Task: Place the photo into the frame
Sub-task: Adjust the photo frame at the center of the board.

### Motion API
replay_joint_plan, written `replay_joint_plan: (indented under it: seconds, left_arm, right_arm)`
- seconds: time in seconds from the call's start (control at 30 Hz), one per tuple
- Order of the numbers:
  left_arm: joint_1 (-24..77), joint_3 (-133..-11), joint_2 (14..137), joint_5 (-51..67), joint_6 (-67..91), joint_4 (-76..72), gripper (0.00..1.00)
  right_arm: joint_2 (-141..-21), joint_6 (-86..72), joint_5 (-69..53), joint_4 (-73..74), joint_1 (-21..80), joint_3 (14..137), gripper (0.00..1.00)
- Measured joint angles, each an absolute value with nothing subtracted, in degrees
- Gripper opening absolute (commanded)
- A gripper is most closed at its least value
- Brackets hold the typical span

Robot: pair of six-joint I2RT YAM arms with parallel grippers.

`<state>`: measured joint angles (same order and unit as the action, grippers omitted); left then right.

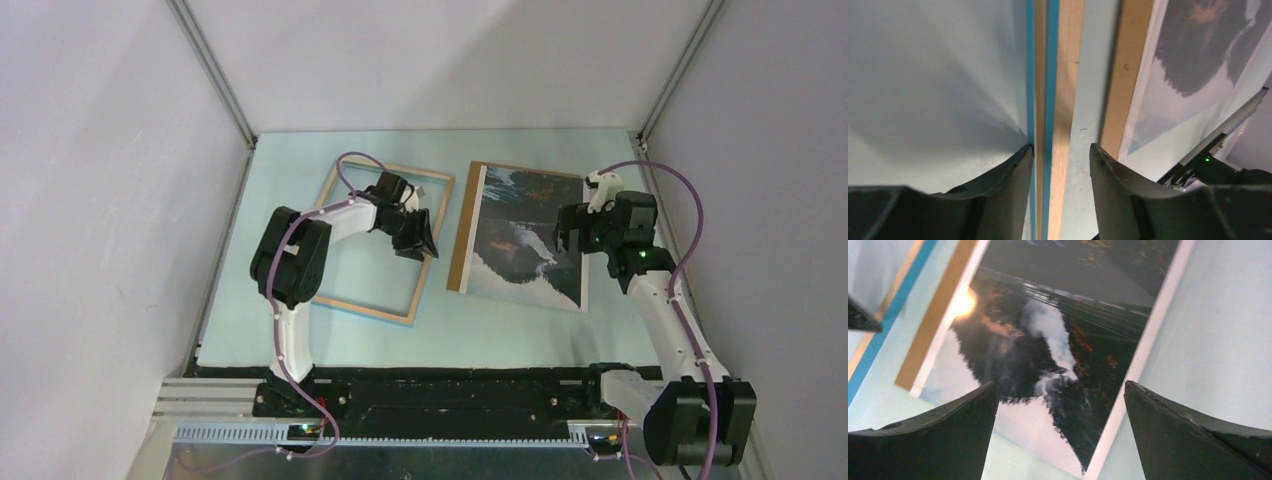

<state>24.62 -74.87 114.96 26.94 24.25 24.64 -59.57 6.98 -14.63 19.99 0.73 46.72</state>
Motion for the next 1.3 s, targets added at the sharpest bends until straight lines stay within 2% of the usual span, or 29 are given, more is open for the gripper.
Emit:
replay_joint_plan:
  seconds: [0.13,0.23,0.37,0.83,1.1,1.3]
  left_arm:
    - [25.6,-76.8,116.1,30.1,27.5,24.6,0.8]
    - [25.8,-77.5,116.1,30.5,28.3,24.7,0.89]
    - [26.3,-79.0,116.1,28.8,27.4,25.1,0.95]
    - [33.2,-93.1,116.8,19.3,19.6,26.3,0.96]
    - [37.5,-103.4,125.6,19.2,18.0,25.9,0.96]
    - [38.1,-105.6,130.5,18.7,18.0,26.2,0.96]
  right_arm:
    - [-63.1,4.8,-12.5,19.7,-3.7,46.7,1.0]
    - [-65.7,3.3,-12.3,19.7,-7.1,46.7,1.0]
    - [-69.6,1.8,-12.2,19.0,-9.2,46.7,1.0]
    - [-87.4,-1.6,-15.9,17.3,-16.3,52.2,1.0]
    - [-94.4,-1.8,-20.3,16.3,-17.7,54.5,1.0]
    - [-98.3,-2.0,-23.1,15.9,-18.4,56.7,0.98]
